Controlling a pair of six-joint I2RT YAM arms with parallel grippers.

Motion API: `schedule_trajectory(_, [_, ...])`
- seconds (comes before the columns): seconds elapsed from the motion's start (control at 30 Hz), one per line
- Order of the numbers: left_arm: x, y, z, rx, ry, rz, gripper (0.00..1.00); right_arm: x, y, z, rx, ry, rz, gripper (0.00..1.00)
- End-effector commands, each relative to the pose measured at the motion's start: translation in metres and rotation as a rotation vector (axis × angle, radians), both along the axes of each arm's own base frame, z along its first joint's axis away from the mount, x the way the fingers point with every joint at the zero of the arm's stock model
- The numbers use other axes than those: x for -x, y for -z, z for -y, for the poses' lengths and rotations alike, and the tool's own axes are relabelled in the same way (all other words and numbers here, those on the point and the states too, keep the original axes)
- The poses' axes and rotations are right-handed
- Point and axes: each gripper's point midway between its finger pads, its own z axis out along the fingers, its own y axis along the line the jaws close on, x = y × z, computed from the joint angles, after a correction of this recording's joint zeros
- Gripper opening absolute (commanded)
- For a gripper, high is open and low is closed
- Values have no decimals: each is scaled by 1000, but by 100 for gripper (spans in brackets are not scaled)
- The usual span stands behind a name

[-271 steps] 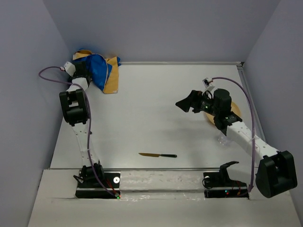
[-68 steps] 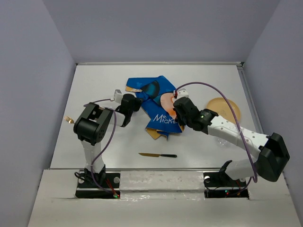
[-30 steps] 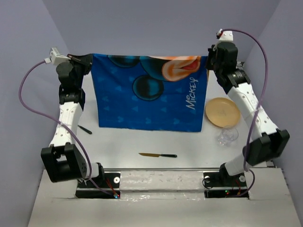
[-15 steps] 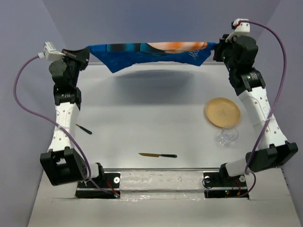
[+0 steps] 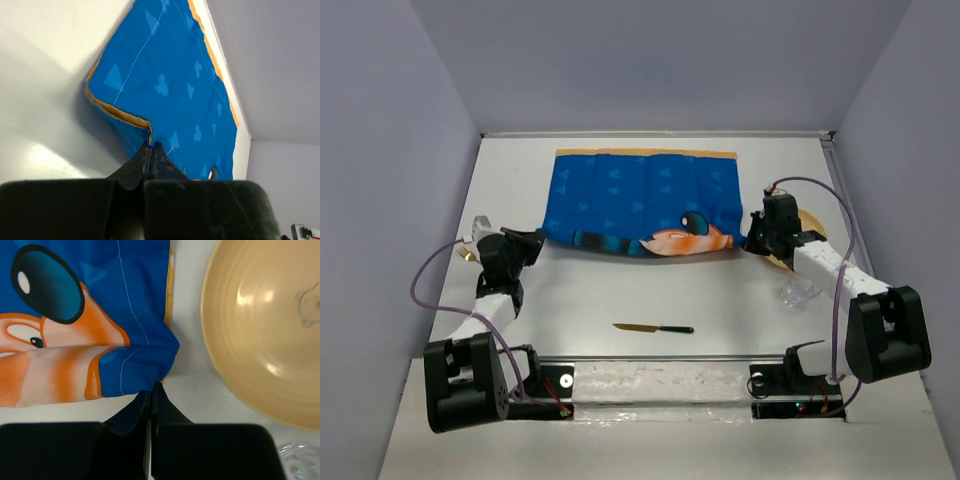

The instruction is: Set the dinner table for one person

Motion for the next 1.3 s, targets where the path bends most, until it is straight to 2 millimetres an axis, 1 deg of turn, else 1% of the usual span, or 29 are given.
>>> schedule_trajectory(0.0, [15,-8,0,-12,-13,129,0,2,-7,-20,-170,1,77,0])
schedule_trajectory(0.03, [19,-3,0,-11,-16,121,0,8,-2,-22,-180,-4,65,0])
schedule_trajectory(0.07, [23,-2,0,-15,-18,129,0,14,3,-24,-191,-13,51,0])
schedule_trajectory(0.1, [31,10,0,-22,-20,109,0,25,11,-27,-213,-30,24,1])
schedule_trajectory(0.13, [34,11,0,-26,-22,111,0,32,16,-29,-225,-38,8,2])
schedule_trajectory(0.17, [39,12,0,-41,-24,114,0,44,25,-32,-248,-45,-19,2])
schedule_trajectory(0.2, [44,19,-3,-52,-42,99,0,50,30,-32,-256,-45,-31,3])
schedule_trajectory(0.23, [47,12,-4,-66,-48,129,0,55,33,-32,-265,-41,-39,4])
schedule_trajectory(0.27, [50,12,-5,-75,-54,135,0,58,35,-33,-274,-37,-43,4])
schedule_trajectory(0.3, [56,22,-8,-87,-67,105,0,64,35,-34,-296,-30,-45,4])
schedule_trajectory(0.33, [59,24,-9,-96,-76,98,0,66,36,-34,-304,-27,-46,4])
schedule_trajectory(0.37, [61,15,-11,-111,-87,135,0,69,36,-35,-311,-21,-47,4])
schedule_trajectory(0.4, [66,22,-13,-117,-97,107,0,74,37,-36,-323,-27,-55,4])
schedule_trajectory(0.43, [67,13,-17,-141,-117,140,0,79,36,-36,-332,-28,-52,4])
schedule_trajectory(0.47, [70,21,-18,-145,-116,107,0,82,35,-37,-346,-21,-52,4])
schedule_trajectory(0.53, [71,26,-15,-145,-97,85,0,86,29,-37,-366,-15,-29,4])
schedule_trajectory(0.6, [72,26,-12,-126,-86,86,0,87,27,-32,-357,22,-17,4])
schedule_trajectory(0.63, [73,26,-10,-113,-84,83,0,88,22,-30,-361,38,-8,4])
schedule_trajectory(0.67, [74,30,-10,-111,-84,66,0,90,25,-28,-353,55,-20,4])
schedule_trajectory(0.7, [78,39,-10,-116,-82,27,0,89,21,-23,-341,78,-8,4])
schedule_trajectory(0.77, [83,49,-12,-129,-87,-19,0,91,22,-21,-338,93,-7,4])
schedule_trajectory(0.87, [85,50,-11,-131,-83,-31,0,92,24,-21,-338,105,-27,4])
schedule_trajectory(0.9, [87,54,-12,-134,-83,-53,0,94,25,-22,-342,106,-41,4])
schedule_trajectory(0.97, [87,52,-13,-146,-86,-59,0,96,25,-22,-347,112,-48,4])
schedule_trajectory(1.1, [90,57,-7,-135,-73,-87,0,97,18,-19,-351,129,-29,4])
schedule_trajectory(1.17, [92,61,-5,-117,-76,-106,0,98,15,-17,-345,142,-31,10])
schedule_trajectory(1.2, [93,62,-4,-114,-74,-109,1,97,12,-16,-343,144,-25,16])
schedule_trajectory(1.23, [92,60,-3,-110,-72,-103,30,99,12,-14,-328,144,-31,34])
schedule_trajectory(1.27, [91,57,-3,-104,-70,-95,51,96,7,-14,-319,139,-19,39])
